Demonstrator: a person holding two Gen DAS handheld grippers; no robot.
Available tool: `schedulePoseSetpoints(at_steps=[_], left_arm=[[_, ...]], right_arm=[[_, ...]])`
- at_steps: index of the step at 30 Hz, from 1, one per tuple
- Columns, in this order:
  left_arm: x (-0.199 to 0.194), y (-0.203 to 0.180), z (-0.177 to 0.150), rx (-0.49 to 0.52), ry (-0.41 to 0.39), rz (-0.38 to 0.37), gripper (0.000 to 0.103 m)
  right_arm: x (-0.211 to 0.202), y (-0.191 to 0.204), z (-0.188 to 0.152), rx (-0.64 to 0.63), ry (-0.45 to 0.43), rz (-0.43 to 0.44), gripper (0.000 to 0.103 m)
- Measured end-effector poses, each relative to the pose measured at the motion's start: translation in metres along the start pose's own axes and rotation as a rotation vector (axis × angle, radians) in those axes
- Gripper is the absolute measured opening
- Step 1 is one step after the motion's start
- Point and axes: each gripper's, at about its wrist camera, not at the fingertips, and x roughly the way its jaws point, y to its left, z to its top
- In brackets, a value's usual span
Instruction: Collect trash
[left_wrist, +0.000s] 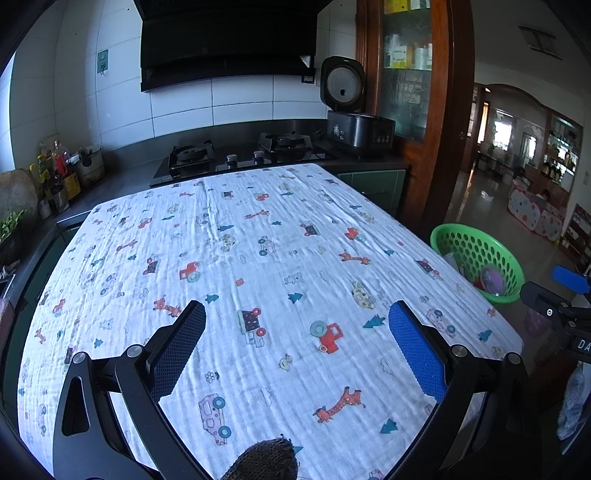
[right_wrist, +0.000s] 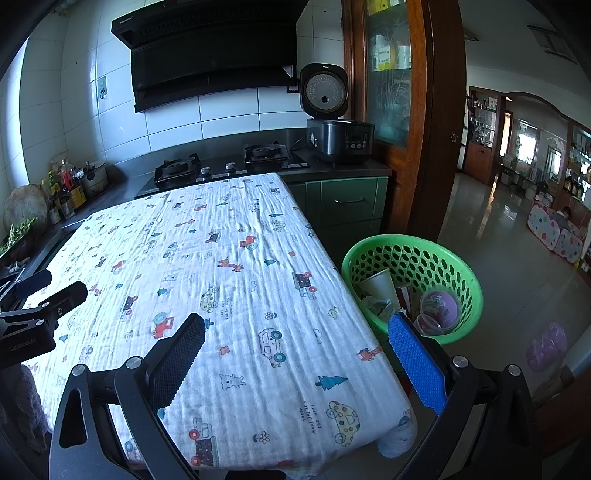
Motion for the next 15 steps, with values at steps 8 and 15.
schedulePoseSetpoints(at_steps=[8, 15], left_arm=[[0.0007, -0.0022, -0.0017, 0.001, 0.004, -0.001, 0.098], [0.0011, -0.0047, -0.0036, 0.007, 0.006, -0.004, 0.098]], right_arm=[[0.0003, 0.0000, -0.0008, 0.001, 0.004, 0.002, 0.096], [0.0013, -0.0013, -0.0004, 0.006, 0.002, 0.003, 0.096]])
